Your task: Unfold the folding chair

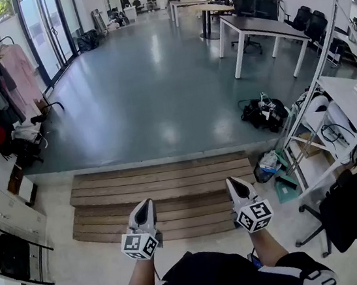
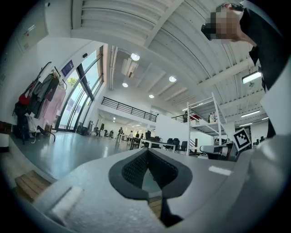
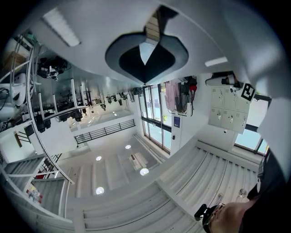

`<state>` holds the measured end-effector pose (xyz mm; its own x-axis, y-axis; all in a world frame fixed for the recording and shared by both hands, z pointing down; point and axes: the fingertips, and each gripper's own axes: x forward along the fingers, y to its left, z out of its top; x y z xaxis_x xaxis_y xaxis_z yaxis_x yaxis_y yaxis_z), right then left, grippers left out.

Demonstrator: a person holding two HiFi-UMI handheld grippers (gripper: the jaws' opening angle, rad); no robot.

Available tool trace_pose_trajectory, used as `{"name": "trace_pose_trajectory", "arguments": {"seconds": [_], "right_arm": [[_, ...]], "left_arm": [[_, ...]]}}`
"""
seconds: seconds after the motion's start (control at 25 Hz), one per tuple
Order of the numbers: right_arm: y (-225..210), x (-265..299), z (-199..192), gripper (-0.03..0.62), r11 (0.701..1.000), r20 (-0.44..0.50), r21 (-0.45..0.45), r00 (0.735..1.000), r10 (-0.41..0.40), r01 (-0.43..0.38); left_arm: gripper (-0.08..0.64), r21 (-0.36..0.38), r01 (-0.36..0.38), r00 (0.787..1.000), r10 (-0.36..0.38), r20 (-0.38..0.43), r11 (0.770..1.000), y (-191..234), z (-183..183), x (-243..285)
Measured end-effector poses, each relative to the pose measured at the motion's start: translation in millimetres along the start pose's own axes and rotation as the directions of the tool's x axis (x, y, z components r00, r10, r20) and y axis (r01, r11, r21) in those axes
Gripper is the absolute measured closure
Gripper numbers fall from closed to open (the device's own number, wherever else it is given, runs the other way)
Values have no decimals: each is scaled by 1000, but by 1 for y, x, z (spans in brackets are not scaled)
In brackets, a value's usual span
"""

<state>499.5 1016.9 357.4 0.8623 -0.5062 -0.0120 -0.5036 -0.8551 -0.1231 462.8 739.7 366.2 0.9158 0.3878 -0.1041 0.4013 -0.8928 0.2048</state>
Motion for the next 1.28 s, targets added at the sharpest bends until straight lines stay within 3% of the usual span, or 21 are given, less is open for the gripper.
{"name": "trace_pose_trajectory", "arguments": {"seconds": [0.64, 0.92, 1.28], "right_arm": [[-12, -4, 3, 588, 1000, -1, 9, 1000, 1, -1], [-17, -8, 14, 586, 999, 31, 27, 999, 24, -25], [-43, -13, 8, 587, 998, 0, 21, 998, 65, -65]], "left_arm": [[560, 7, -1, 1000, 1, 27, 1000, -12, 7, 8], [560, -10, -33, 999, 34, 40, 999, -16, 3, 9], [560, -26, -87, 994, 89, 57, 996, -37, -10, 10]]}}
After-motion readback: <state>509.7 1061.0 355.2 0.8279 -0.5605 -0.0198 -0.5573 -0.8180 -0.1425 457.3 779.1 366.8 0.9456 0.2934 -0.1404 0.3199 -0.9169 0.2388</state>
